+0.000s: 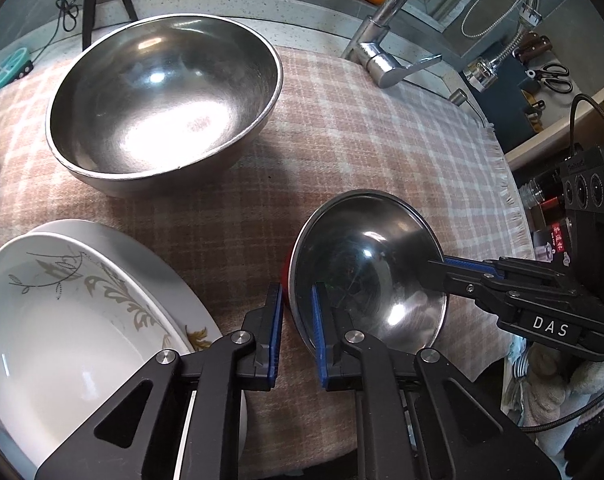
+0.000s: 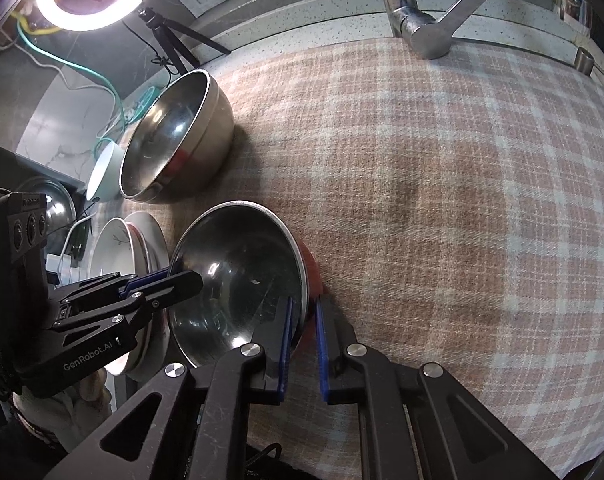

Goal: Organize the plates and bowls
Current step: 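Lower the red-backed small steel bowl into the large steel bowl with the right gripper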

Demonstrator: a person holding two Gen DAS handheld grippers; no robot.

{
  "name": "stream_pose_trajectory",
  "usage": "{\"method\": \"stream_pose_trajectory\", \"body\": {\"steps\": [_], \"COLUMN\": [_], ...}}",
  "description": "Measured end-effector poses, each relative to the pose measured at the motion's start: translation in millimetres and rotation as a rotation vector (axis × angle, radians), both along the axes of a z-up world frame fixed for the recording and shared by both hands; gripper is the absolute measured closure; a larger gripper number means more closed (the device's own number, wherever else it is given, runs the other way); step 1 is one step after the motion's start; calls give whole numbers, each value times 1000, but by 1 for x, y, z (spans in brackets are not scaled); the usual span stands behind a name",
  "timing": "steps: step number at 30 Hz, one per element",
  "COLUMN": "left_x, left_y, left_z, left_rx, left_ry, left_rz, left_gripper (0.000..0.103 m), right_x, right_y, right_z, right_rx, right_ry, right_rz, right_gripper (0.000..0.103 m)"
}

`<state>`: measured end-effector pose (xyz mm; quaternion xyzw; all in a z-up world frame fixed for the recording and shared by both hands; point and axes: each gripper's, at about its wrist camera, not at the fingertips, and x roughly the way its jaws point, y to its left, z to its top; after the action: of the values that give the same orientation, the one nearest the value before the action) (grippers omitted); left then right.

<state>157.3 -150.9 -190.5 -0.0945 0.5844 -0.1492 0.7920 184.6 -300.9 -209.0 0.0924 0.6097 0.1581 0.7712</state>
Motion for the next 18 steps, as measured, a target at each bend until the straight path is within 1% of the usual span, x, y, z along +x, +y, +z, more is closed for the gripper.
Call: {"method": "stream_pose_trajectory", "body": {"steps": [3,7,11,15,18], "left_x": [-1,0,2,10,16], "left_y": [0,1,5,15,23], "left_z": [5,18,34,48,53], "left_rx": [-1,-6,-5,-6,-6], "left_ry": [-12,-38,-75,-109,-125], "left_rz": [4,12,18,47,66], "left_gripper": [91,91,91,91,91], "right_x": [0,1,4,14,23], "right_y": [-1,-1,2,10,21], "right_z": [1,11,26,41,53], "right_rx": [10,21,32,54,43], "right_ry": [2,-7,-19,-34,-63], "right_rz": [-12,-18,-14,1,18], "right_gripper": [93,94,94,94,94]}}
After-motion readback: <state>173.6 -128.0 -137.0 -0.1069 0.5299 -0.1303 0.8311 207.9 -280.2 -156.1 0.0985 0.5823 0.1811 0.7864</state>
